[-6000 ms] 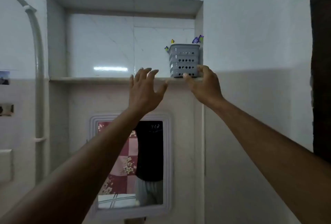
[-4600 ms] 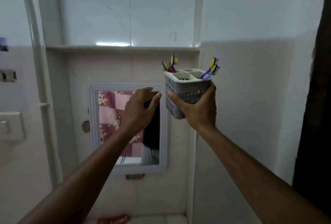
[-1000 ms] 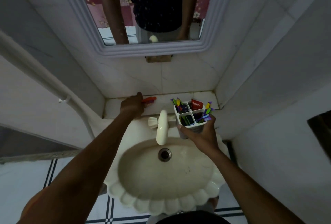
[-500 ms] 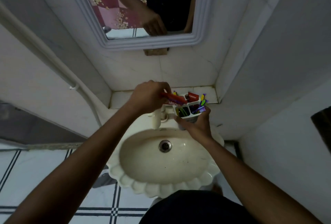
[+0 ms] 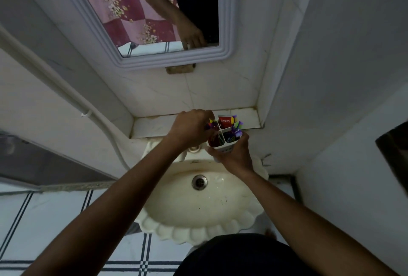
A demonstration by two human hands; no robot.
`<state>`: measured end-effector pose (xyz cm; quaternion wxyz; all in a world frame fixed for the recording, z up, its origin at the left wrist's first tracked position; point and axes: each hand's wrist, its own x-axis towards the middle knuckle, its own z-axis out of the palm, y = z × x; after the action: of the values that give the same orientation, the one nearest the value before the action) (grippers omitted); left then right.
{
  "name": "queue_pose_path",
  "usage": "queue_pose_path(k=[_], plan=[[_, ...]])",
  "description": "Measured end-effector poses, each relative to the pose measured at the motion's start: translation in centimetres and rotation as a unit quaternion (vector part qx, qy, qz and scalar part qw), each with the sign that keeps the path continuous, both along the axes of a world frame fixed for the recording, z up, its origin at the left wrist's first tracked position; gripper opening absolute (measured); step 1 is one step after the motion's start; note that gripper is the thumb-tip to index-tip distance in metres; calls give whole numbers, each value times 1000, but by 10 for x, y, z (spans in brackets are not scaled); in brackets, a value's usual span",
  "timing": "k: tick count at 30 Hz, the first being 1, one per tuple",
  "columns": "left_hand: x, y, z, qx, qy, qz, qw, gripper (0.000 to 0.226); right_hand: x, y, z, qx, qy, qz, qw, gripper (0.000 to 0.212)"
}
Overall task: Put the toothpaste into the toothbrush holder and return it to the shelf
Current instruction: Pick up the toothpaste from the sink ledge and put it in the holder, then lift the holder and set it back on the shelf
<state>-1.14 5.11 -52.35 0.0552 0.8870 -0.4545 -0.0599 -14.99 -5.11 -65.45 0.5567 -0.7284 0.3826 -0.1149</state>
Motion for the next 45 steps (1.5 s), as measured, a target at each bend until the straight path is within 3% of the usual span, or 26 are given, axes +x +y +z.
queue_pose_path(k=[6,14,19,26,33,36,41,45], plan=[[-11,-9,-19,51,-11,31,998,24,-3,-1,0,2,0,-1,1000,132],[-3,15,-24,-108,57,76,990,27,-11,6,-13,-43,17,-27,999,152],[9,38,-34,-183,79,93,976,20,-12,19,-26,-54,9,-67,996,143],[15,54,-53,-207,101,82,970,35,1,27,-14,-51,-35,-126,990,117],[20,54,-19,-238,87,66,965,41,8,2,57,-128,-86,-152,976,118],[-4,42,39,-305,39,78,948,43,-7,-24,129,-180,-158,-137,961,117],[0,37,64,-311,22,70,948,43,-4,-29,163,-198,-165,-149,955,116],[-16,22,126,-356,-35,64,932,43,-17,-48,229,-227,-226,-144,936,119]])
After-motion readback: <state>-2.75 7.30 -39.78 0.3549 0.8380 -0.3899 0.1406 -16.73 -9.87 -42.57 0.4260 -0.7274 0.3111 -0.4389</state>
